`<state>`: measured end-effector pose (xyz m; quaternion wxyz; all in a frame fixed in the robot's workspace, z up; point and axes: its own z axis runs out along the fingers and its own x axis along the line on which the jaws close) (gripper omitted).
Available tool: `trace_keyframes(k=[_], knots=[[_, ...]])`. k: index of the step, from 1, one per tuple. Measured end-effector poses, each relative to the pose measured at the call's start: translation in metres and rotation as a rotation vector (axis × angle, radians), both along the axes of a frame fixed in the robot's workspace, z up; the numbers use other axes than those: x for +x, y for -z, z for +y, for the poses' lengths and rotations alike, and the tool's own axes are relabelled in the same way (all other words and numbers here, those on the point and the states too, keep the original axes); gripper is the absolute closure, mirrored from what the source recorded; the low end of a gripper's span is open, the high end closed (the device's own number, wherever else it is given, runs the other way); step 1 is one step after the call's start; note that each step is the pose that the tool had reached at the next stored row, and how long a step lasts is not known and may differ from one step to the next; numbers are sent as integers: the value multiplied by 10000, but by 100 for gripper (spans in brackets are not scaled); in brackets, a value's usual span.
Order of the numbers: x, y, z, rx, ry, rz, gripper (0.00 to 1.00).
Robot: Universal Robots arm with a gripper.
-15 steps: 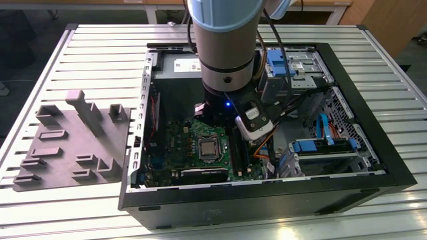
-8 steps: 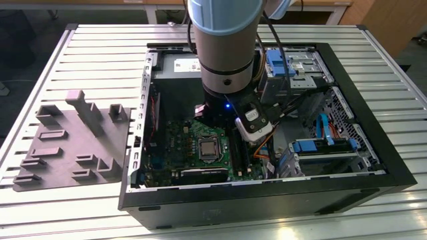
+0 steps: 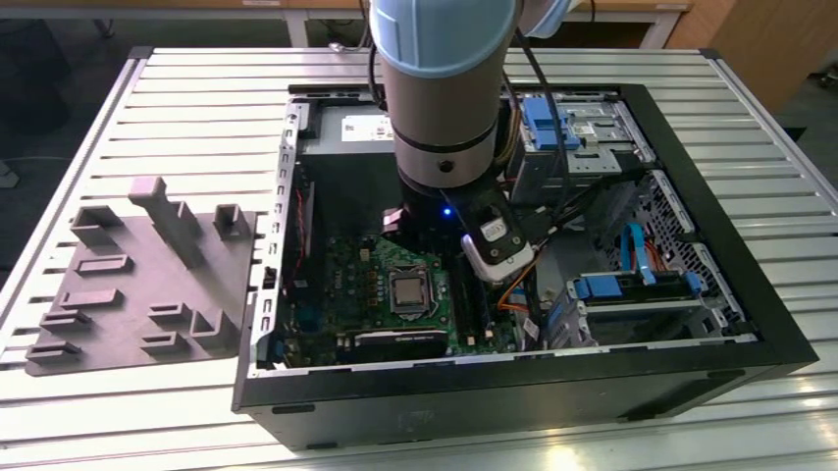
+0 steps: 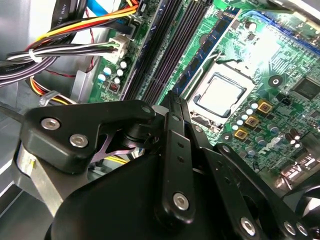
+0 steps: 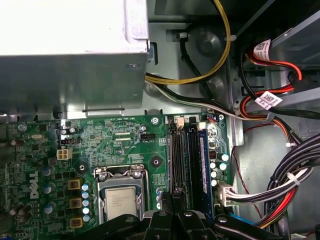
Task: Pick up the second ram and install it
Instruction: 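Insert the second ram into the second slot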
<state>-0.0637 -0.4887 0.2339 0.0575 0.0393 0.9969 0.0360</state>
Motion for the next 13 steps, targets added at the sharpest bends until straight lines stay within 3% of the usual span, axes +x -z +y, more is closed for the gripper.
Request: trace_keyframes(k=[13], knots=[[57,15,0,3,-49,-2,88]])
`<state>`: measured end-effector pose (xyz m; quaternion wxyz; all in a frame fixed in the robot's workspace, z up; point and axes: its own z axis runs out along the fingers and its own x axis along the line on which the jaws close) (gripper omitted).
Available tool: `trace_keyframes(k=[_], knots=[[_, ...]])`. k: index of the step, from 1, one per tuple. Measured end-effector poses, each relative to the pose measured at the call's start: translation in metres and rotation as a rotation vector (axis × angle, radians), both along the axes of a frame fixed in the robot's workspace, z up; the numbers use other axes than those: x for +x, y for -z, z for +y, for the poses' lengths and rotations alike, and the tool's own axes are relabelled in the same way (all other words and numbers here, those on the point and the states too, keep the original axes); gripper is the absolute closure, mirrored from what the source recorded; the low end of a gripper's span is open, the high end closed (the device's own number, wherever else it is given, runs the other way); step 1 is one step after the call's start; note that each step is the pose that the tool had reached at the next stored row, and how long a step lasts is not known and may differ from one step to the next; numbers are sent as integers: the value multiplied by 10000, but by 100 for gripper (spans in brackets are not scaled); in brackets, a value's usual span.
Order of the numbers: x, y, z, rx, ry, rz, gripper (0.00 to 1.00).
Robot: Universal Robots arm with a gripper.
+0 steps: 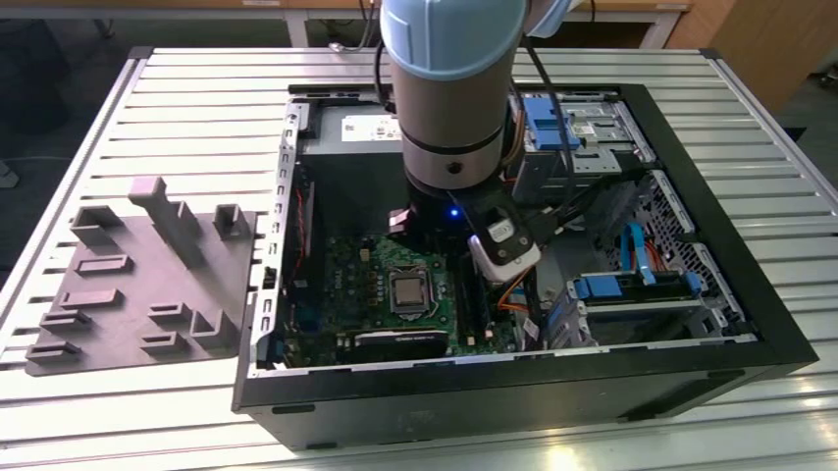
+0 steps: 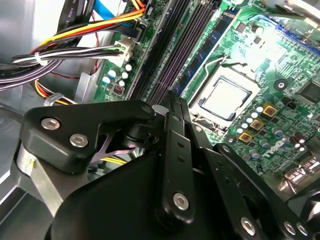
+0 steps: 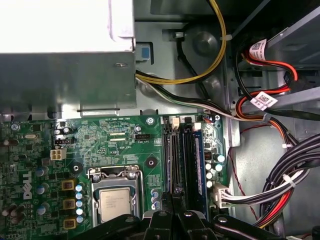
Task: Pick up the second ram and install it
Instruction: 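Insert the second ram into the second slot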
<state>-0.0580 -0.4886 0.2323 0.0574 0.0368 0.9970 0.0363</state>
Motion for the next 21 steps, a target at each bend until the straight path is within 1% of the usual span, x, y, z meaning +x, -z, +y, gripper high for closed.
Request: trace_keyframes(k=[16,21], knots=[[39,22,0,0,-147,0,88],[68,22,0,0,-165,0,88]])
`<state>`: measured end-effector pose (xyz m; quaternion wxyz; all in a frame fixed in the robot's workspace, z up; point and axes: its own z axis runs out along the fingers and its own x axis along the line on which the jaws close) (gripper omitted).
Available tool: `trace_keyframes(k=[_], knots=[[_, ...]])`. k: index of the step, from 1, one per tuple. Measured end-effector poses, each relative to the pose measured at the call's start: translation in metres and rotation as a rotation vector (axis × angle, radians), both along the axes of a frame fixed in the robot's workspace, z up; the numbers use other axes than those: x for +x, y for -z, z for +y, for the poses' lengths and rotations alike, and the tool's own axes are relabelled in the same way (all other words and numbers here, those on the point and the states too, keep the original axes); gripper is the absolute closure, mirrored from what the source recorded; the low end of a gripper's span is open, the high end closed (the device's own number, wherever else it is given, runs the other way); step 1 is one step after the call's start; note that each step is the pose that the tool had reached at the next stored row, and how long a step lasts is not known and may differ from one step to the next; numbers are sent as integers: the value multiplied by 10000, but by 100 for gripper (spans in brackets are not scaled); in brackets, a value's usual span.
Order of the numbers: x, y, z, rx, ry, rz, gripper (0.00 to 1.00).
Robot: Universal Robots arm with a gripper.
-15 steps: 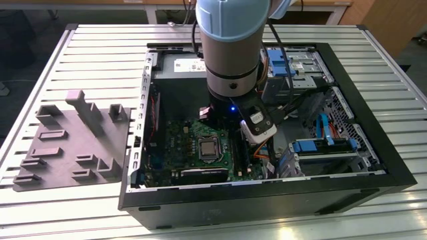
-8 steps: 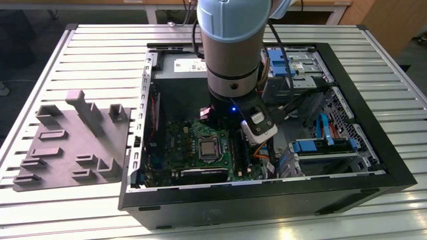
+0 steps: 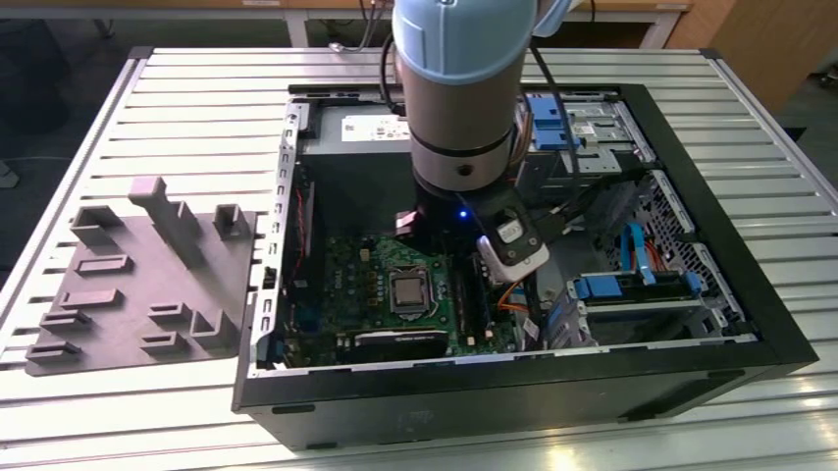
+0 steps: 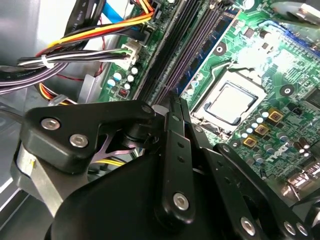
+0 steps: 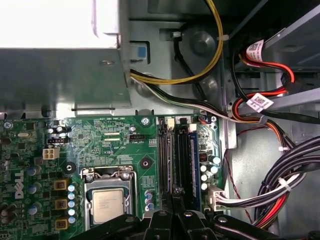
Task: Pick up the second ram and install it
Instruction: 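Insert the second ram into the second slot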
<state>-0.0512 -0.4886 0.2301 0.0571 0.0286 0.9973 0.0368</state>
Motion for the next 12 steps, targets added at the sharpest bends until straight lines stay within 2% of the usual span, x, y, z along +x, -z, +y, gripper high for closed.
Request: trace_keyframes(k=[12], knots=[[40,2,2,-1,-45,1,88]])
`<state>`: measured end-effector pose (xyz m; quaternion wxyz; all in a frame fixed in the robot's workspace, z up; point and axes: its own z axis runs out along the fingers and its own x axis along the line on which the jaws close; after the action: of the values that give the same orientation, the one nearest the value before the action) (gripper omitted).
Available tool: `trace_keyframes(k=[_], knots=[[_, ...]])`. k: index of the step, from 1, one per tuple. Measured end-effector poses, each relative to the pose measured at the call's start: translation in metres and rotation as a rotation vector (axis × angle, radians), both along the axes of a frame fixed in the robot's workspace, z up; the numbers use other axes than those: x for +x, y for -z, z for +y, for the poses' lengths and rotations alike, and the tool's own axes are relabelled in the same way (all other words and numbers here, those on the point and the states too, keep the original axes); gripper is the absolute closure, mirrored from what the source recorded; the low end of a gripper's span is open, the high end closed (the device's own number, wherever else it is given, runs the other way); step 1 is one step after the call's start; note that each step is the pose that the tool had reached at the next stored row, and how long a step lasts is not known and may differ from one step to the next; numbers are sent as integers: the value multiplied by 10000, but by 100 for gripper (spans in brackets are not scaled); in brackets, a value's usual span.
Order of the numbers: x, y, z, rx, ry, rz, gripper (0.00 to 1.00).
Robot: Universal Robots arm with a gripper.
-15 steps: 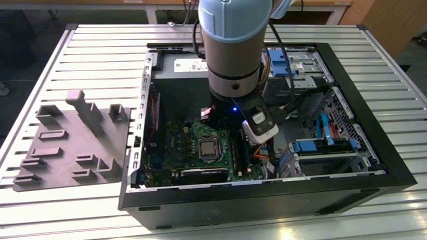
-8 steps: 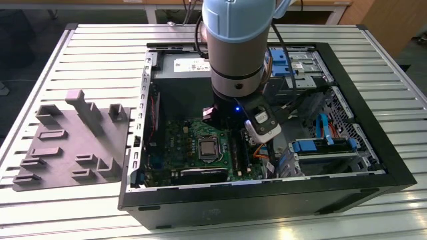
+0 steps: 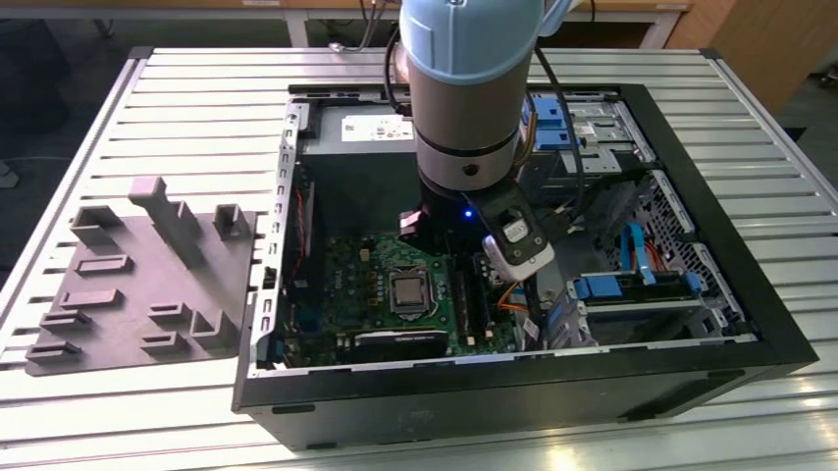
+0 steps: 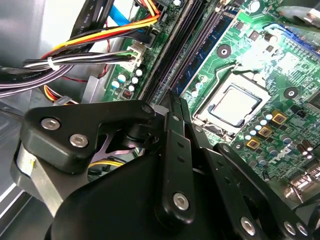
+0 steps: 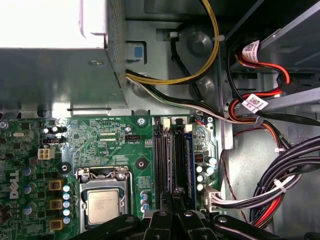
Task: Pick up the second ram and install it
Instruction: 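Insert the second ram into the second slot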
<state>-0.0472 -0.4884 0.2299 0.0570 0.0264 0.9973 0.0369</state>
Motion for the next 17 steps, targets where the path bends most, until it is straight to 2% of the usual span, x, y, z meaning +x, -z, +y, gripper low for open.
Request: trace_keyframes(k=[17], knots=[[10,9,8,0,-218,1,88]])
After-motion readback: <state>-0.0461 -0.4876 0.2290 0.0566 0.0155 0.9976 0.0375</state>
